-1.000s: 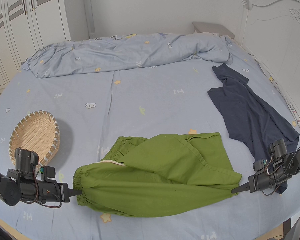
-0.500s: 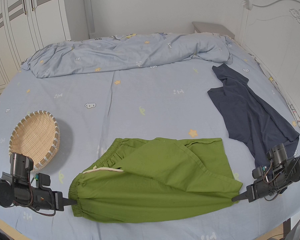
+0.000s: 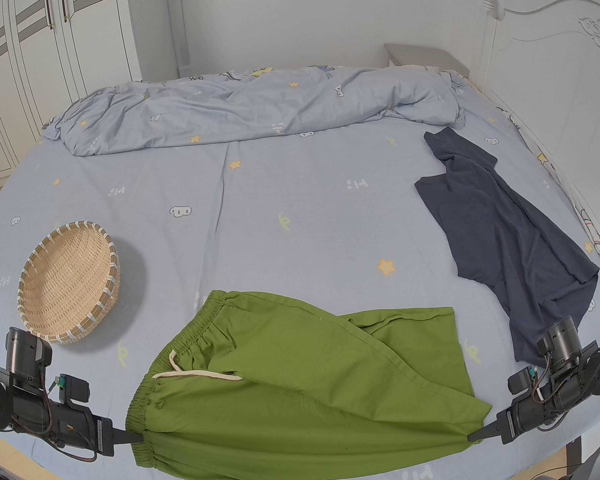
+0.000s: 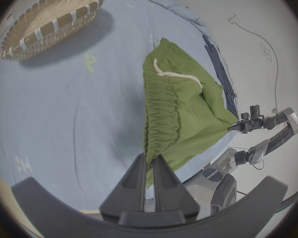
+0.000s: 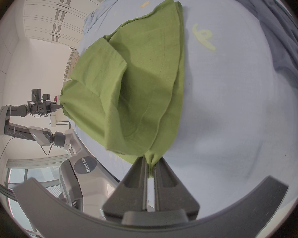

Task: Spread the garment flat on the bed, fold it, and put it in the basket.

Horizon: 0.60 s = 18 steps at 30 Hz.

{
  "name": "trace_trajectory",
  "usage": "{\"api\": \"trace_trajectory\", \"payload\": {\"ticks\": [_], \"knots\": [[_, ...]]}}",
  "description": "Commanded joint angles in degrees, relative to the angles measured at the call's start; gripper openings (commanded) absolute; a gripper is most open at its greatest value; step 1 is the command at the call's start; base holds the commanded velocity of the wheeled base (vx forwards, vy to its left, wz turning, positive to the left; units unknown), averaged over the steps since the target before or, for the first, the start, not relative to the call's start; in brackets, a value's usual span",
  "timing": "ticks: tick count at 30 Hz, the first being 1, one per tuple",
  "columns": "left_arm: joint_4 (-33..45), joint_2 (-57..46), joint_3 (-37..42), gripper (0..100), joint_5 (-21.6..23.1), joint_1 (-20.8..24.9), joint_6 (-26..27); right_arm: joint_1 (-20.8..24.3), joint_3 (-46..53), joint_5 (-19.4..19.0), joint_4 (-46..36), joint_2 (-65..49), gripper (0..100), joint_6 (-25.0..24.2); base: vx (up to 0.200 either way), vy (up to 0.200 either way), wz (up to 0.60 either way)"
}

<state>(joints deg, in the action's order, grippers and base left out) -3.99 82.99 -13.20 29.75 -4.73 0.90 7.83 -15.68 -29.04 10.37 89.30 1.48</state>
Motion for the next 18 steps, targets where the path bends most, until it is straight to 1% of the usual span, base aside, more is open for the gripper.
{"api": "trace_trajectory", "payload": {"ticks": [1,6,10,11,18], "knots": [[-0.23,2.44,1.34,0,0.23,-0.54,0.33,0.08,1.18,0.03,0.35,-0.79,0,-0.07,0.000,0.000,0.00],[-1.20,4.72,2.22,0,0.40,-0.19,0.50,0.08,1.26,0.03,2.63,-0.17,0,-0.24,0.000,0.000,0.00],[-1.90,6.83,2.22,0,1.02,-0.10,0.50,0.26,1.26,0.12,2.72,0.53,0,-0.07,0.000,0.000,0.00],[-2.34,7.53,2.22,100,1.10,-0.10,0.59,0.35,1.26,0.03,2.72,0.62,100,-0.16,0.000,0.000,0.00],[-3.31,7.18,2.22,100,2.07,-0.19,0.59,0.44,1.44,-0.14,2.81,-0.17,100,-0.07,0.000,0.000,0.00]]}}
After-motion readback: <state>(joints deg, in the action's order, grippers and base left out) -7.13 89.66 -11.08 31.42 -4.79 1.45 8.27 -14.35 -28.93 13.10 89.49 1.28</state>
